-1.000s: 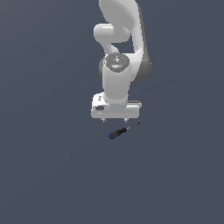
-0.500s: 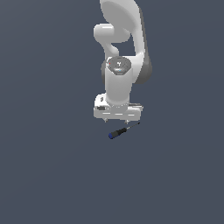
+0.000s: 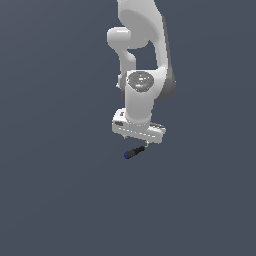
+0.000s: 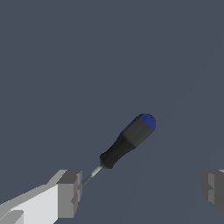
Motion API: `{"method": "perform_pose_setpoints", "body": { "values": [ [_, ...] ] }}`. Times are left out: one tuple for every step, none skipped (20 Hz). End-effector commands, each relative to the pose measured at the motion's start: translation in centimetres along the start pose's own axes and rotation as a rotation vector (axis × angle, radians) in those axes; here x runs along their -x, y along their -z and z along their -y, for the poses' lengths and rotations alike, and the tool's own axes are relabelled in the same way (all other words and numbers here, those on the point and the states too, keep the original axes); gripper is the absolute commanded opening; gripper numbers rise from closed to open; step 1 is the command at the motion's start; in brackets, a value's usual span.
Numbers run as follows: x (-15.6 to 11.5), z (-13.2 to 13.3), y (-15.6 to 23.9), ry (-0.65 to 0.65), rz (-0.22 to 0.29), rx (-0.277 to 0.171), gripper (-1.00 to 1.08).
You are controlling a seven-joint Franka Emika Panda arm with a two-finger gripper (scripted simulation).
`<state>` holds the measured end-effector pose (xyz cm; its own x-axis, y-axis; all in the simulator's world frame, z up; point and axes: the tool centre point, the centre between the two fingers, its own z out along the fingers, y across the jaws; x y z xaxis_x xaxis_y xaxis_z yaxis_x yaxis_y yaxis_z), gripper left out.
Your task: Pick up the object and move it to a goal position.
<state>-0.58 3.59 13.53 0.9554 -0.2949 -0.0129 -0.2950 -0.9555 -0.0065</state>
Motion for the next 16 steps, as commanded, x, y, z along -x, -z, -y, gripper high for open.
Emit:
{"method": "perform_pose_setpoints", "body": {
  "values": [
    [0.3, 0.3, -0.6, -0.064, 0.0, -0.001, 1.0],
    [0.4, 0.5, -0.9, -0.089, 0.0, -0.001, 1.0],
    [0.5, 0.6, -1.1, -0.114, 0.0, -0.002, 1.0],
    [0.7, 0.7, -1.4, -0.14, 0.0, -0.002, 1.0],
    [0.8, 0.8, -1.6, -0.165, 0.0, -0.002, 1.0],
    [0.9, 1.0, -1.8, -0.19, 0.0, -0.002, 1.0],
    [1.0, 1.1, -2.1, -0.216, 0.0, -0.003, 1.0],
    [1.1, 1.2, -2.3, -0.241, 0.0, -0.003, 1.0],
    [1.3, 1.3, -2.6, -0.266, 0.0, -0.003, 1.0],
    [1.4, 1.4, -2.8, -0.292, -0.001, -0.003, 1.0],
    [1.5, 1.5, -3.0, -0.317, -0.001, -0.003, 1.0],
    [1.6, 1.6, -3.3, -0.342, -0.001, -0.003, 1.0],
    [1.8, 1.7, -3.5, -0.368, -0.001, -0.003, 1.0],
    [1.9, 1.8, -3.7, -0.393, -0.002, -0.003, 1.0],
    [2.0, 1.9, -4.0, -0.419, -0.002, -0.002, 1.0],
    [2.1, 2.0, -4.2, -0.444, -0.003, -0.002, 1.0]
  ]
}}
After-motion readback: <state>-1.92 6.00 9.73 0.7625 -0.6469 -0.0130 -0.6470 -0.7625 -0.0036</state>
